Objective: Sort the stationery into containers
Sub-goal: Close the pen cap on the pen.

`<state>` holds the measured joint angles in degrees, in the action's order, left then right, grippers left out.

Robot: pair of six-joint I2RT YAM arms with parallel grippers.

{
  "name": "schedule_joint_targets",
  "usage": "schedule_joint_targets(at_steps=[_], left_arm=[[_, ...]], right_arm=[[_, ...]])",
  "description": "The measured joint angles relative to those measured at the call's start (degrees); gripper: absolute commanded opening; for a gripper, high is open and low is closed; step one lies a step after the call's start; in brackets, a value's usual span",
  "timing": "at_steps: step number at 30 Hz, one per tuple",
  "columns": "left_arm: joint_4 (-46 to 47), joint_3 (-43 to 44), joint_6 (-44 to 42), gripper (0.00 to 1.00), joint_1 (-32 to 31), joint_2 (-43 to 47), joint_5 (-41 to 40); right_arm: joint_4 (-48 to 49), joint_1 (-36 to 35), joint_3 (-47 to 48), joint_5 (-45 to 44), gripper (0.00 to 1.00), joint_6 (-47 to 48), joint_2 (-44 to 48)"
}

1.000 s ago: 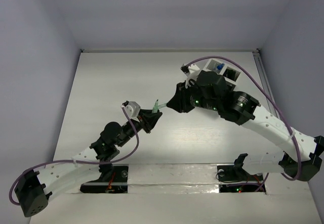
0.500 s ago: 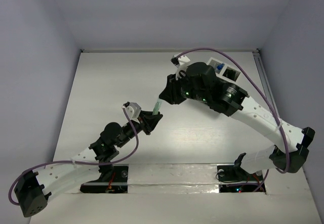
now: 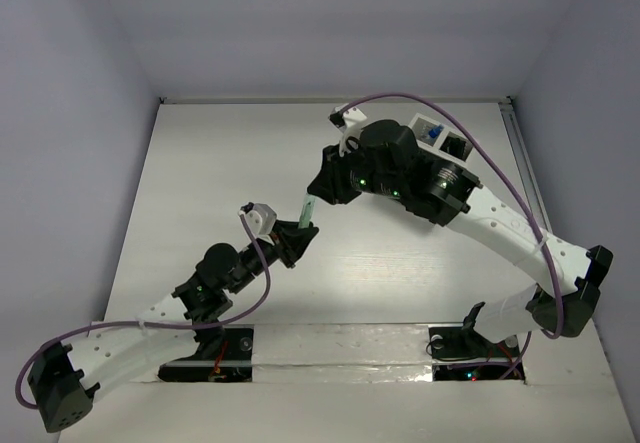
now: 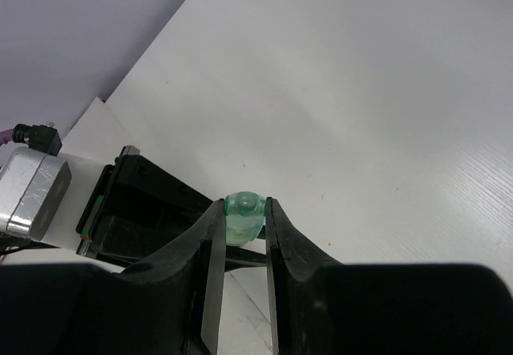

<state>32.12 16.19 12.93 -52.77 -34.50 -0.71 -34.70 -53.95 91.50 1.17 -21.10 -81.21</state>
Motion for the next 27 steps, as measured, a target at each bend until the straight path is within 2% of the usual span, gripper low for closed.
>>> schedule_joint_targets(at_steps=[21,27], left_arm=[[-2.45,0.04,0.22,0.00,-0.02,-0.48,-2.60],[-5.70,0.04,0.11,0.00,-0.04,-1.51,-3.32]], right_arm=[[9.40,0.66,-11.52,8.31,0.00,-3.04,1.22],[13.60,0.00,-16.22,7.48,0.00,-3.37,1.66]])
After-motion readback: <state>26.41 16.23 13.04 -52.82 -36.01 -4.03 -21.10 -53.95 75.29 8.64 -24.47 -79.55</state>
